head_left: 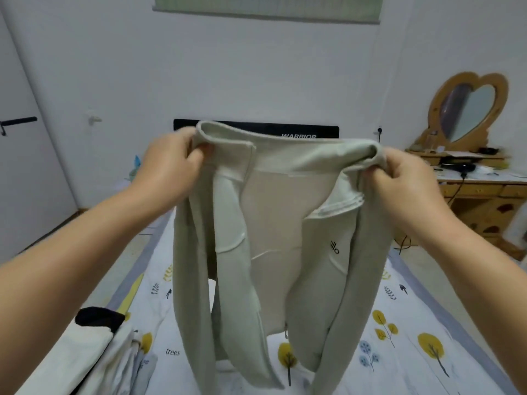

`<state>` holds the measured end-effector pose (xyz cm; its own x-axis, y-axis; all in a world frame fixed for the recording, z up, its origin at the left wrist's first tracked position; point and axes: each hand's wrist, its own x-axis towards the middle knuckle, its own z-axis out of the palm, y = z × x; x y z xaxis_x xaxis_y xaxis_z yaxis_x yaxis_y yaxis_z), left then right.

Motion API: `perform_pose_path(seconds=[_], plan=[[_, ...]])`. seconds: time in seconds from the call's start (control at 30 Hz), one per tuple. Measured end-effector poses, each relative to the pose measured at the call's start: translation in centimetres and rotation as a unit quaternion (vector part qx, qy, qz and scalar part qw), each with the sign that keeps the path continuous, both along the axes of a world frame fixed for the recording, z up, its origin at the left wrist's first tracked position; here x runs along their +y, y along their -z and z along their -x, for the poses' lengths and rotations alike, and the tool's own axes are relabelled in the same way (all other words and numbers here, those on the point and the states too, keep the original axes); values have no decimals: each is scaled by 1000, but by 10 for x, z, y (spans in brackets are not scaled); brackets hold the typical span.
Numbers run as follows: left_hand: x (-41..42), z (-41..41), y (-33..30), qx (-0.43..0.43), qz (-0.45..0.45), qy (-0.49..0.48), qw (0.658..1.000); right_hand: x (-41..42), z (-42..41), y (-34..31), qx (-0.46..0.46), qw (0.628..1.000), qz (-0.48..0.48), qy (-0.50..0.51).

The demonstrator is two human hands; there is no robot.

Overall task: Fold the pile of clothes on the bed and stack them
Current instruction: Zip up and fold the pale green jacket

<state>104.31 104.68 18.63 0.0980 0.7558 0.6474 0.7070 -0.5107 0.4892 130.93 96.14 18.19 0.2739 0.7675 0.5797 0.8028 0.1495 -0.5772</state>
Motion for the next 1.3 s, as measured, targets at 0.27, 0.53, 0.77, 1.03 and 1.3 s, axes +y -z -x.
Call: perform_pose_path(seconds=[0.27, 0.53, 0.77, 1.03, 1.3], plan=[[-17, -7, -60, -138, -61, 80, 985, -7, -3, -63, 44, 987, -148, -37], [36, -26, 86, -61, 164, 84, 981, 37, -13, 74, 53, 992, 114, -20], [56, -31, 256, 10, 320, 52, 946, 52, -19, 255, 95, 952, 290, 9], [101, -40, 364, 47, 404, 8, 913, 101, -35, 363, 101, 927, 359, 23], [205, -68, 424, 44, 372, -44, 926, 226, -62, 417, 51, 927, 370, 34]])
